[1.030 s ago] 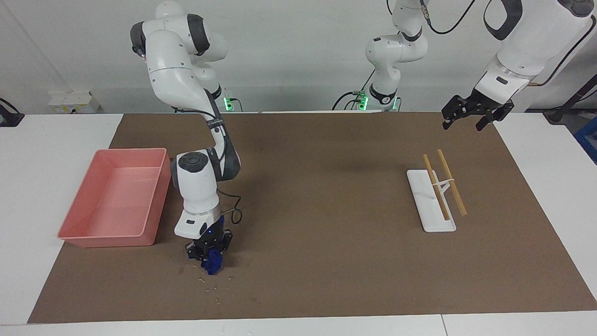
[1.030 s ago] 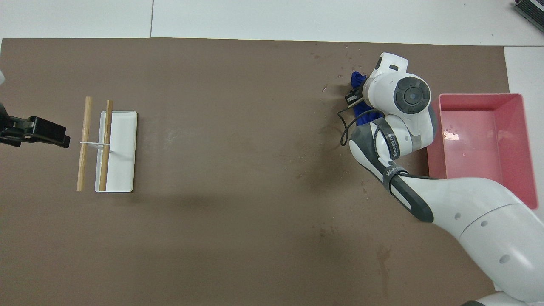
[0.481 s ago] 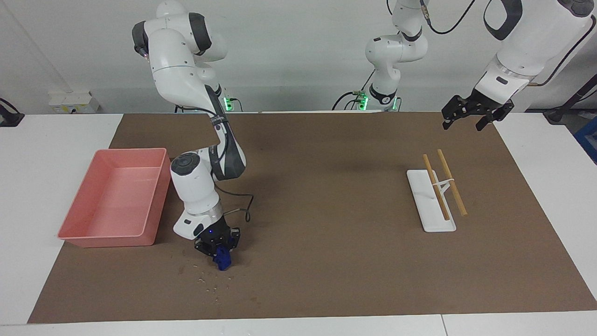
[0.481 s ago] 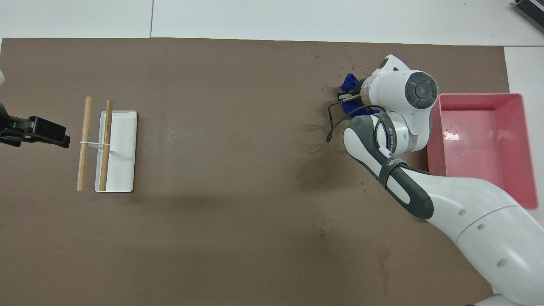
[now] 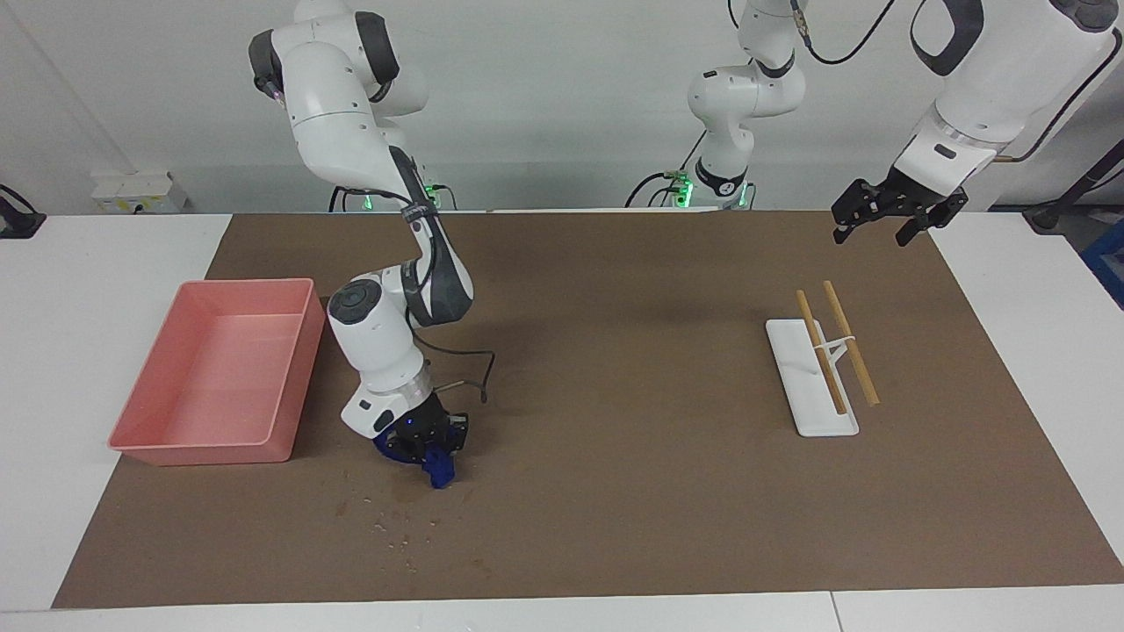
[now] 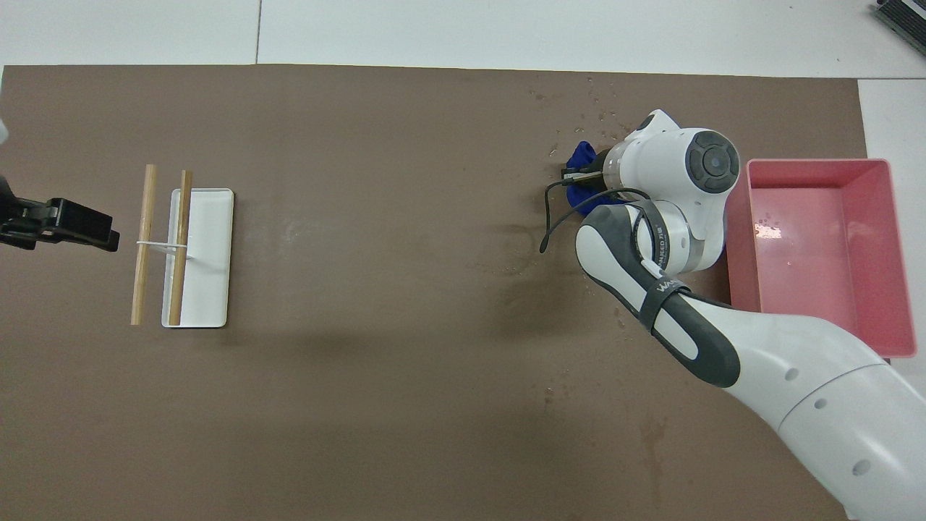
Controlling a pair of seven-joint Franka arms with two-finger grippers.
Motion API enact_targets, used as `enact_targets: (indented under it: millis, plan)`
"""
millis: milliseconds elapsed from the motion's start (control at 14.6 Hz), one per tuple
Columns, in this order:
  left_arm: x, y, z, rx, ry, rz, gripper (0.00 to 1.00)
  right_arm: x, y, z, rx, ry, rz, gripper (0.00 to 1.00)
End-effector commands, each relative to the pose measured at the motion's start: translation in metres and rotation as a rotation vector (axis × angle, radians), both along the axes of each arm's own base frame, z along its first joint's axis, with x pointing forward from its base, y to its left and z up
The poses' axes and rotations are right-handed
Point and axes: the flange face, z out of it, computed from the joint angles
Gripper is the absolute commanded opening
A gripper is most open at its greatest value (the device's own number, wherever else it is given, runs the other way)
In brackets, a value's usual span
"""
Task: Wipe water with towel using both arms
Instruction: 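Wipe the towel across the spill with the right gripper, then wipe the towel back and forth over the spill with the right gripper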
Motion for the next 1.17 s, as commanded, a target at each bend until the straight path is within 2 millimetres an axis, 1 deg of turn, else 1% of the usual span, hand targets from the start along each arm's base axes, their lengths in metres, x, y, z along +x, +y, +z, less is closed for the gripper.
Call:
enact_targets:
  millis: [0, 206, 343, 481, 618, 755, 892, 1030, 1098]
  plan:
    - [-0.005, 0.000, 0.000, 0.014, -0.015, 0.010, 1.00, -0.070, 0.025, -0.083, 0.036, 0.258, -0.021, 0.00]
    - [-0.005, 0.000, 0.000, 0.014, -0.015, 0.010, 1.00, -0.085, 0.026, -0.090, 0.053, 0.305, -0.040, 0.00]
    - [-0.005, 0.000, 0.000, 0.014, -0.015, 0.010, 1.00, -0.090, 0.027, -0.089, 0.051, 0.354, -0.033, 0.00]
    - [-0.005, 0.000, 0.001, 0.014, -0.015, 0.010, 1.00, -0.086, 0.028, -0.072, 0.051, 0.396, -0.015, 0.00]
    - [-0.005, 0.000, 0.001, 0.014, -0.017, 0.010, 1.00, -0.069, 0.028, -0.047, 0.061, 0.436, -0.010, 0.00]
    - [-0.005, 0.000, 0.001, 0.014, -0.017, 0.010, 1.00, -0.054, 0.029, -0.019, 0.057, 0.457, -0.006, 0.00]
    - [-0.005, 0.000, 0.001, 0.014, -0.017, 0.010, 1.00, -0.045, 0.032, 0.007, 0.050, 0.479, 0.007, 0.00]
    - [-0.005, 0.000, 0.001, 0.014, -0.017, 0.010, 1.00, -0.039, 0.030, 0.024, 0.033, 0.483, 0.019, 0.00]
    - [-0.005, 0.000, 0.000, 0.014, -0.015, 0.010, 1.00, -0.039, 0.028, 0.026, 0.029, 0.488, 0.018, 0.00]
